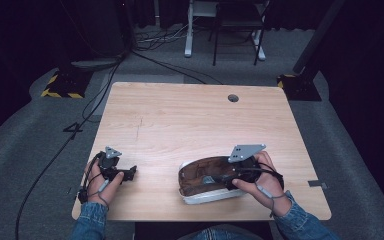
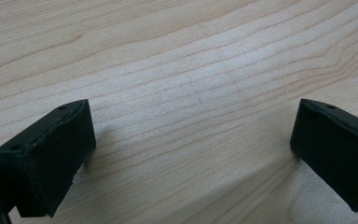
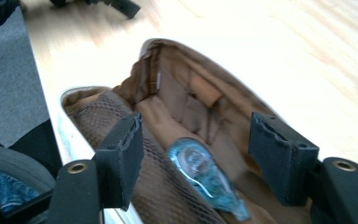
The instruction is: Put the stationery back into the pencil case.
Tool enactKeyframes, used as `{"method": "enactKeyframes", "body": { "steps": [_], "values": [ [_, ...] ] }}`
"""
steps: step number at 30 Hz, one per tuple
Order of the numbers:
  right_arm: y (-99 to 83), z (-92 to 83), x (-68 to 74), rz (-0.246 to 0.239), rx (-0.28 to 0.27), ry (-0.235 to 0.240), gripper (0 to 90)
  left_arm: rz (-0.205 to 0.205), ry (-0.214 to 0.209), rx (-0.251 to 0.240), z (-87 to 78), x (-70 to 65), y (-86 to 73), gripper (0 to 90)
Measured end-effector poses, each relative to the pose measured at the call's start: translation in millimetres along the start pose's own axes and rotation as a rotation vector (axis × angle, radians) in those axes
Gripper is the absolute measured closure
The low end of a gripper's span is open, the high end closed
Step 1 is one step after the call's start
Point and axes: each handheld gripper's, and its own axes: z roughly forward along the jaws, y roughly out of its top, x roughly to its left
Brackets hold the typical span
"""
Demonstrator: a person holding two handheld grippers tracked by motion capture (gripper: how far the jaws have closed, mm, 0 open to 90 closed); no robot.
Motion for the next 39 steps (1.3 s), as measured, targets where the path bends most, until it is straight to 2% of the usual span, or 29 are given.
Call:
{"method": "enactKeyframes", "body": {
  "steps": [3,8,10,15,19,21,24,27,39],
  "values": [
    [-1.4,-8.5,-8.7,0.014,-0.025,-0.022,35.2,0.0,0.001,0.0,0.1,0.1,0.2,0.1],
    [-4.8,-20.7,-25.7,0.048,-0.066,-0.048,28.1,-0.004,0.001,-0.002,0.2,-0.1,0.1,0.1],
    [-7.6,-24.6,-33.3,0.051,-0.069,-0.061,23.3,-0.001,0.0,-0.001,0.2,0.1,0.1,0.1],
    [-15.6,-32.2,-50.4,0.098,-0.09,-0.091,17.6,-0.004,0.0,-0.001,0.5,0.1,0.5,0.1],
    [-24.0,-39.9,-66.7,0.139,-0.102,-0.127,17.0,-0.003,-0.002,-0.002,1.2,0.3,1.2,0.1],
    [-25.4,-41.1,-69.3,0.144,-0.101,-0.134,17.0,0.001,0.001,-0.003,1.1,0.6,1.3,0.1],
    [-32.4,-44.1,-81.7,0.166,-0.109,-0.157,17.0,0.0,-0.002,-0.004,1.3,0.6,1.3,0.1],
    [-39.0,-45.1,-91.7,0.165,-0.117,-0.182,17.1,0.001,-0.002,-0.003,1.3,0.7,1.4,0.1],
    [-72.8,-40.3,-131.5,0.216,-0.071,-0.27,19.0,0.005,-0.007,0.0,1.7,1.0,1.9,0.1]
  ]
}}
